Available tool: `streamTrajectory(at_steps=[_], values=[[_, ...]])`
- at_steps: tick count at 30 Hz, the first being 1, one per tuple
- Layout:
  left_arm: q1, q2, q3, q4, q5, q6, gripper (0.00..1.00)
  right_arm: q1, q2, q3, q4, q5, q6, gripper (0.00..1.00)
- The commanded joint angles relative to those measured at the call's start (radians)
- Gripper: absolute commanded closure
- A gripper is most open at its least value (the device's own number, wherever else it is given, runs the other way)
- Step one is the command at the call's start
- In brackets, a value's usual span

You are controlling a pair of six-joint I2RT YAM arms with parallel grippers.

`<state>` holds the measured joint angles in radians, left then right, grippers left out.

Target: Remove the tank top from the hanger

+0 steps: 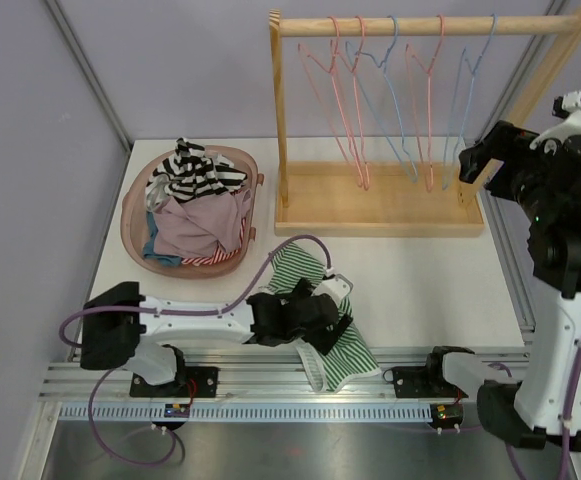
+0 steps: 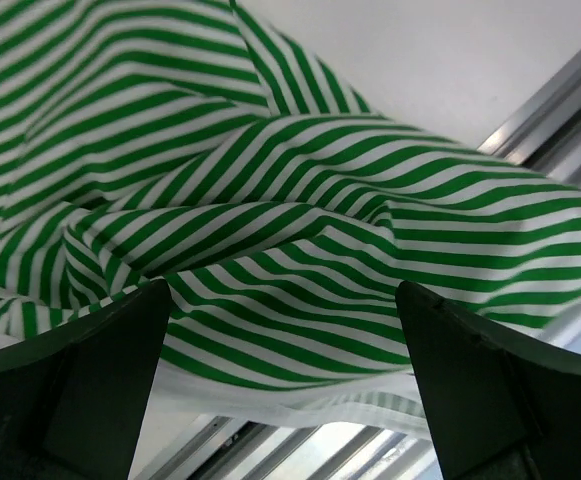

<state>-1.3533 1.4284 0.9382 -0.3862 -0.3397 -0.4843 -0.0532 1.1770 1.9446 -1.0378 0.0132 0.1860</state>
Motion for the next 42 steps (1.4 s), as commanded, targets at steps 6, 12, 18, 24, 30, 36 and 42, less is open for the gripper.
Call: streamTrajectory(at_steps=[6,12,18,24,30,36,42], values=[[-0.006,0.214,-0.019,0.136,0.021,-0.059,0.01,-0.004,-0.267,-0.32,0.234,-0.426,0.09,0.01],[-0.006,0.248,-0.062,0.193,0.047,-0.086,0.8,-0.004,-0.347,-0.372,0.255,-0.519,0.101,0.01],[-0.004,0.104,-0.042,0.038,-0.129,-0.114,1.0,-0.004,-0.382,-0.383,0.243,-0.51,0.086,0.01],[0.037,-0.153,0.043,-0.192,-0.355,-0.131,1.0,-0.004,-0.405,-0.423,0.257,-0.512,0.089,0.01],[0.195,-0.335,0.204,-0.374,-0.424,-0.057,1.0,-0.004,-0.404,-0.441,0.269,-0.512,0.09,0.0],[0.488,-0.362,0.41,-0.479,-0.371,0.068,1.0,-0.004,-0.407,-0.449,0.289,-0.513,0.104,0.01],[0.827,-0.235,0.652,-0.5,-0.159,0.193,1.0,-0.004,-0.412,-0.484,0.324,-0.536,0.128,0.01]])
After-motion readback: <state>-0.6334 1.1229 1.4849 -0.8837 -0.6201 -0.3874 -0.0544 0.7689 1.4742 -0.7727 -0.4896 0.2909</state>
